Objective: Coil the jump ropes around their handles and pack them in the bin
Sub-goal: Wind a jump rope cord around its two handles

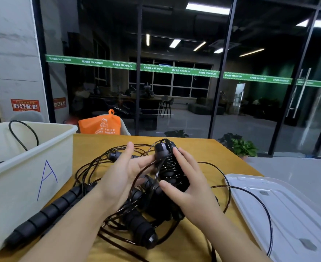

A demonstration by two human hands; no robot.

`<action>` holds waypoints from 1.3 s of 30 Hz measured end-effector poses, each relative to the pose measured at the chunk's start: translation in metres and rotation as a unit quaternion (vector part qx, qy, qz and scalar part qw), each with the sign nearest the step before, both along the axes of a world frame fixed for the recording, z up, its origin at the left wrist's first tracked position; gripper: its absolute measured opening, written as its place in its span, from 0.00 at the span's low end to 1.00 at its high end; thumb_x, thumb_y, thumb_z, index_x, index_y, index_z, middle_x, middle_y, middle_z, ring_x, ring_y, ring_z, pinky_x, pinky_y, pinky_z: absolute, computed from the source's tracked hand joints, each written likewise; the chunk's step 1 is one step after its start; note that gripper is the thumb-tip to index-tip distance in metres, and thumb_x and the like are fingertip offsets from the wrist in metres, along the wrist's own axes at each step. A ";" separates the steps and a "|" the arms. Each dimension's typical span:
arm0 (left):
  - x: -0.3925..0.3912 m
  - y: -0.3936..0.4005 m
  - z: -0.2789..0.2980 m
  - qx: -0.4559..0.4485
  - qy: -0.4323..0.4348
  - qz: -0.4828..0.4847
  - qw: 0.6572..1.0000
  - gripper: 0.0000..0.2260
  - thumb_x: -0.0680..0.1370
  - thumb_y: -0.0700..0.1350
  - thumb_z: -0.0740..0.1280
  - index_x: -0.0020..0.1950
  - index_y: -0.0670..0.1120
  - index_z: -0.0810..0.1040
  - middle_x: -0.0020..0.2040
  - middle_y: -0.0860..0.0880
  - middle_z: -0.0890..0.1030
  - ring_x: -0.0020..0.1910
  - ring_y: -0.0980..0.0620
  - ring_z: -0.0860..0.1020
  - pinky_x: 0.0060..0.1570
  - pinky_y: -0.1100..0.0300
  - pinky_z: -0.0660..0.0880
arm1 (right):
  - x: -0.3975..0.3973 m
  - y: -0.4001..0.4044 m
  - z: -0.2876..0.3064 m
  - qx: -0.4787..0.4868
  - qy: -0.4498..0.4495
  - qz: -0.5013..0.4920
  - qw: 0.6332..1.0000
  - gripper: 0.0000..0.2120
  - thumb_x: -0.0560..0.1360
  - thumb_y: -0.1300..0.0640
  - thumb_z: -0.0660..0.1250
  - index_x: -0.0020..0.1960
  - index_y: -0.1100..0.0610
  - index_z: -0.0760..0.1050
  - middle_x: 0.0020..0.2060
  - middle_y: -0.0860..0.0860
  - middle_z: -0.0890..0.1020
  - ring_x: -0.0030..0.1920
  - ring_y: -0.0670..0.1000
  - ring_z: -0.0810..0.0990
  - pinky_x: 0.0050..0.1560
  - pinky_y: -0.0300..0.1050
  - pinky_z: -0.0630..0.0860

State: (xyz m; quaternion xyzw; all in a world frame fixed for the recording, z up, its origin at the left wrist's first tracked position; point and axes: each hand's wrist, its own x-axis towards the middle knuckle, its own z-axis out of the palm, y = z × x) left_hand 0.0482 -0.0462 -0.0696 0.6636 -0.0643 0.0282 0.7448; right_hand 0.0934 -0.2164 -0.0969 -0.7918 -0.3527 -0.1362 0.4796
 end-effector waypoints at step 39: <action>0.011 -0.041 -0.027 -0.001 -0.025 0.202 0.979 0.04 0.74 0.41 0.71 0.47 0.42 0.80 0.43 0.41 0.84 0.42 0.43 0.83 0.44 0.47 0.81 | 0.016 -0.001 0.006 0.323 0.348 -0.036 0.879 0.15 0.76 0.48 0.67 0.48 0.60 0.81 0.39 0.49 0.83 0.40 0.46 0.79 0.38 0.39 0.73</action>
